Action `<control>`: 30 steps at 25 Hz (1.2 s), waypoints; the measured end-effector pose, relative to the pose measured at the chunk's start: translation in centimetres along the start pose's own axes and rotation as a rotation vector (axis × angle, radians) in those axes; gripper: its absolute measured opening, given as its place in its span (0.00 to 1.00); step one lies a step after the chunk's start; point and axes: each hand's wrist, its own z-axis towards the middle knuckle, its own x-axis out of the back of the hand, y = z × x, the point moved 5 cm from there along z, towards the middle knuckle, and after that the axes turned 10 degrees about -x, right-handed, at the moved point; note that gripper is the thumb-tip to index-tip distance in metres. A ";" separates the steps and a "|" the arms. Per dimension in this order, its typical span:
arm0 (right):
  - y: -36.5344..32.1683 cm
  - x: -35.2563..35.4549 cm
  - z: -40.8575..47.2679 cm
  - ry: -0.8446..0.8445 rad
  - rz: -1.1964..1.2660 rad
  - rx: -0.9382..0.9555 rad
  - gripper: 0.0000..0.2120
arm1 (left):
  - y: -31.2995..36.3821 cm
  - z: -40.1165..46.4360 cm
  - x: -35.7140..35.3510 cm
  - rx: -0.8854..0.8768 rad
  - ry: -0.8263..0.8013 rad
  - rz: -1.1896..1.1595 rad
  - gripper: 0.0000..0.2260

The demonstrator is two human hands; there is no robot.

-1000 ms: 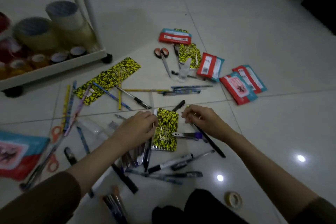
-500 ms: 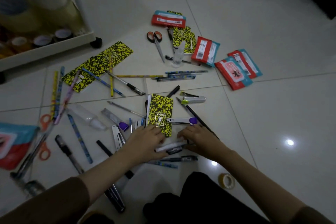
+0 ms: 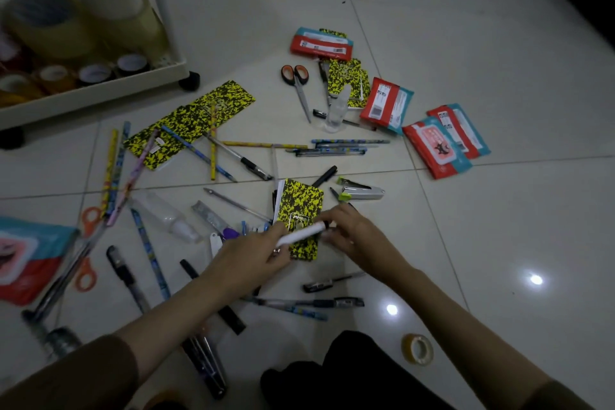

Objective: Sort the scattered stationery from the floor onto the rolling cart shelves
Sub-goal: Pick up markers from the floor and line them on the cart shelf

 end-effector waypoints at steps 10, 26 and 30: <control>3.1 2.1 0.0 0.089 -0.164 -0.007 0.06 | -5.7 -2.1 5.1 0.284 0.272 -0.158 0.06; -3.0 -2.8 1.1 -0.158 -0.163 0.095 0.06 | -8.8 -4.5 7.1 0.463 0.492 -0.228 0.08; -6.7 -4.8 7.7 -0.129 -0.212 0.076 0.10 | -9.6 -6.3 9.1 0.533 0.606 -0.188 0.06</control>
